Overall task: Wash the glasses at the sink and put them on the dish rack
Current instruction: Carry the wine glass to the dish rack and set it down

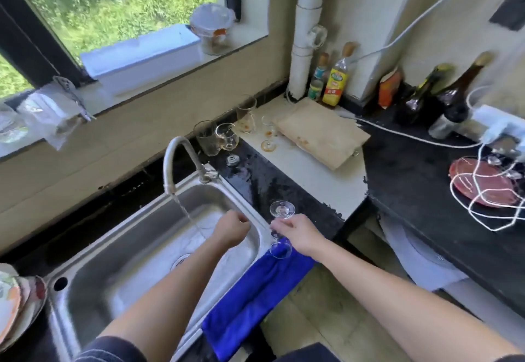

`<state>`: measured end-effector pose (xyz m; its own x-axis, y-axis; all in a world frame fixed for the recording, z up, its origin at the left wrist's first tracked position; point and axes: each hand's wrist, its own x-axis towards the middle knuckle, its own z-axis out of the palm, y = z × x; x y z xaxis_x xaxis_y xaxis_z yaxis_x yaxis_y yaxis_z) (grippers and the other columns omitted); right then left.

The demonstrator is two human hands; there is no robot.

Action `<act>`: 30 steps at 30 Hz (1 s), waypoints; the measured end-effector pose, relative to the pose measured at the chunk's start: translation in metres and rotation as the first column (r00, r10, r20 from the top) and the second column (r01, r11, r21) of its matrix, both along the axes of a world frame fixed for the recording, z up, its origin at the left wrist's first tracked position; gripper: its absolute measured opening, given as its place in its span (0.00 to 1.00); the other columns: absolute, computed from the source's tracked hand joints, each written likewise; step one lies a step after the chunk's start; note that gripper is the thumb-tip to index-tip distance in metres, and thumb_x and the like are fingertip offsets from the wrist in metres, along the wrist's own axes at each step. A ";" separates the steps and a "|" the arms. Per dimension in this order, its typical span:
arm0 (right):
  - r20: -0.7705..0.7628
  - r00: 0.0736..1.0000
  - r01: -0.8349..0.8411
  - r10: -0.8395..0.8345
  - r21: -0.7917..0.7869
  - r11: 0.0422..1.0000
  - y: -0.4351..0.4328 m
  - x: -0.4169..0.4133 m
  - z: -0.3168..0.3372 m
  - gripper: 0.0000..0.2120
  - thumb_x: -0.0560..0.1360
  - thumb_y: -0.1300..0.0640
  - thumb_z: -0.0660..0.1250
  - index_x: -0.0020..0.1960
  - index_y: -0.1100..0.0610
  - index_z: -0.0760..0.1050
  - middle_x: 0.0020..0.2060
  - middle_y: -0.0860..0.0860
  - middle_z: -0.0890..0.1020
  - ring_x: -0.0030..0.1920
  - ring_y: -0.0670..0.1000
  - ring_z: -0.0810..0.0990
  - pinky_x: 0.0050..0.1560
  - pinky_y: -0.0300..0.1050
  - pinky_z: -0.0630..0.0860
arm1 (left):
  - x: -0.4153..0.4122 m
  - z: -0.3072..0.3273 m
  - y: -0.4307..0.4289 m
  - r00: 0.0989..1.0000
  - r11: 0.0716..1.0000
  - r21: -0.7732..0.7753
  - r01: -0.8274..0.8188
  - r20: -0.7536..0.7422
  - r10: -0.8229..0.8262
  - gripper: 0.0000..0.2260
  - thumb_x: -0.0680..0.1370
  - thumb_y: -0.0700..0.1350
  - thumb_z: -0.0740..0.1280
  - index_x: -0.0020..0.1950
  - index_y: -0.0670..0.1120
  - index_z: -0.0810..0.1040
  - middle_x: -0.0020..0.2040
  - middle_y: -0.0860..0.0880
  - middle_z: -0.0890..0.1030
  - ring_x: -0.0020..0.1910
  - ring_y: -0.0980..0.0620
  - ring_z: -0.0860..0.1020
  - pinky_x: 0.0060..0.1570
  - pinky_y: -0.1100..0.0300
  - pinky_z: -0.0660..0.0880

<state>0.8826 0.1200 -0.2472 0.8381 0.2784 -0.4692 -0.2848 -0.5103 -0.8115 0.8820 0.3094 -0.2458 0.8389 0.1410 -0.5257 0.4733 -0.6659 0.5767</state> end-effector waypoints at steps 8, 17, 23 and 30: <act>0.075 0.929 0.355 -0.363 0.097 0.930 -0.196 -0.088 0.013 0.11 0.78 0.57 0.67 0.44 0.63 0.83 0.45 0.56 0.85 0.47 0.48 0.80 0.56 0.47 0.75 | -0.018 0.011 -0.208 0.957 0.958 0.001 0.288 0.041 -0.288 0.10 0.70 0.42 0.63 0.28 0.46 0.71 0.33 0.39 0.80 0.34 0.44 0.79 0.37 0.53 0.75; 0.152 0.678 0.729 -0.719 -0.018 0.684 -0.426 -0.204 0.020 0.14 0.77 0.52 0.65 0.34 0.53 0.78 0.38 0.54 0.84 0.44 0.57 0.83 0.52 0.56 0.77 | -0.083 0.025 -0.465 0.683 0.686 0.063 0.724 0.070 -0.727 0.09 0.76 0.42 0.59 0.43 0.42 0.79 0.48 0.40 0.82 0.52 0.40 0.79 0.45 0.56 0.75; 0.272 0.472 0.879 -0.839 -0.069 0.472 -0.547 -0.242 0.032 0.12 0.78 0.51 0.64 0.38 0.53 0.79 0.32 0.46 0.82 0.37 0.50 0.82 0.46 0.52 0.79 | -0.095 0.040 -0.603 0.513 0.524 0.074 0.849 0.129 -0.849 0.11 0.76 0.44 0.59 0.34 0.45 0.74 0.39 0.41 0.80 0.38 0.39 0.74 0.39 0.57 0.72; 0.352 0.212 0.977 -0.912 -0.087 0.194 -0.696 -0.263 0.035 0.11 0.75 0.47 0.65 0.39 0.53 0.78 0.35 0.46 0.84 0.41 0.49 0.83 0.49 0.56 0.79 | -0.077 0.050 -0.760 0.263 0.284 0.078 0.956 0.209 -0.942 0.10 0.78 0.45 0.60 0.50 0.46 0.81 0.46 0.47 0.83 0.44 0.47 0.81 0.45 0.55 0.79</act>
